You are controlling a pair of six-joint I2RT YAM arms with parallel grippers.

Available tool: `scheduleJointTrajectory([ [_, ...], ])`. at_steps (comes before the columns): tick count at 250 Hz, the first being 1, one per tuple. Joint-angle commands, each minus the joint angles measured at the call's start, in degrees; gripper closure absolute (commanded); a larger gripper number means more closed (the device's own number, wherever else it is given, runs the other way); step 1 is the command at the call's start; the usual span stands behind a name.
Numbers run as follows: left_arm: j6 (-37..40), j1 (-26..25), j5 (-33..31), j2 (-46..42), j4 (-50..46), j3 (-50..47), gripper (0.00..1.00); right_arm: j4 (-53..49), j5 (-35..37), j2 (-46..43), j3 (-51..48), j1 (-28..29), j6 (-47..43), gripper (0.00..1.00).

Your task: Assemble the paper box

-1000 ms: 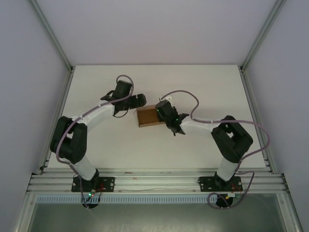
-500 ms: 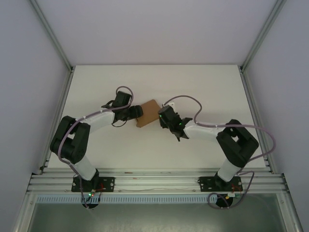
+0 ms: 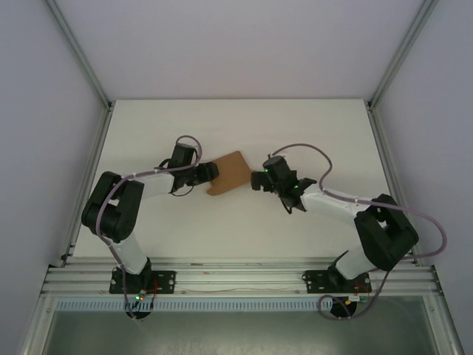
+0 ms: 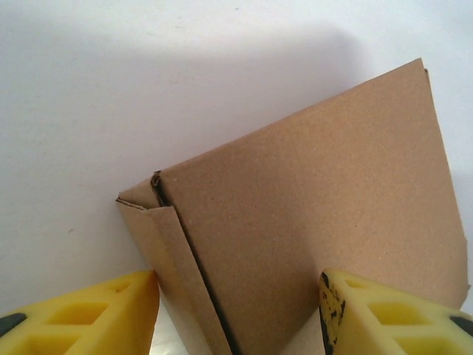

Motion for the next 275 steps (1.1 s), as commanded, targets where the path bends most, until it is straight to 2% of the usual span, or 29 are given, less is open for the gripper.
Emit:
scheduleJointTrajectory([
  [1, 1.0, 1.1, 4.4, 2.0, 4.8, -0.7, 0.45, 5.0, -9.5, -0.9, 0.3, -3.8, 3.6, 0.0],
  [55, 2.8, 2.7, 5.7, 3.5, 4.6, -0.9, 0.55, 5.1, -24.7, 5.1, 6.2, -11.2, 8.5, 0.0],
  [98, 1.7, 4.6, 11.0, 4.3, 9.4, -3.3, 0.65, 4.5, -30.3, 11.6, 12.4, -12.4, 8.3, 0.0],
  [109, -0.6, 5.1, 12.2, 4.5, 10.9, -4.1, 0.66, 3.9, -32.1, 13.5, 14.2, -13.0, 9.5, 0.0],
  [149, -3.5, 6.6, 13.7, 4.6, 15.2, -6.6, 0.69, 5.2, -43.3, 19.9, 17.9, -13.9, 13.8, 0.0],
  [201, -5.2, 7.7, 16.0, 4.3, 19.3, -8.7, 0.75, 4.2, -46.9, 22.5, 19.0, -13.8, 15.0, 0.0],
  [216, -5.8, 7.9, 16.5, 4.4, 20.1, -9.0, 0.82, 3.5, -48.3, 23.5, 19.5, -13.6, 15.3, 0.0],
  [275, -7.6, 8.5, 16.3, 4.1, 21.8, -10.7, 0.83, 3.8, -49.6, 24.7, 18.6, -12.9, 17.0, 0.0],
])
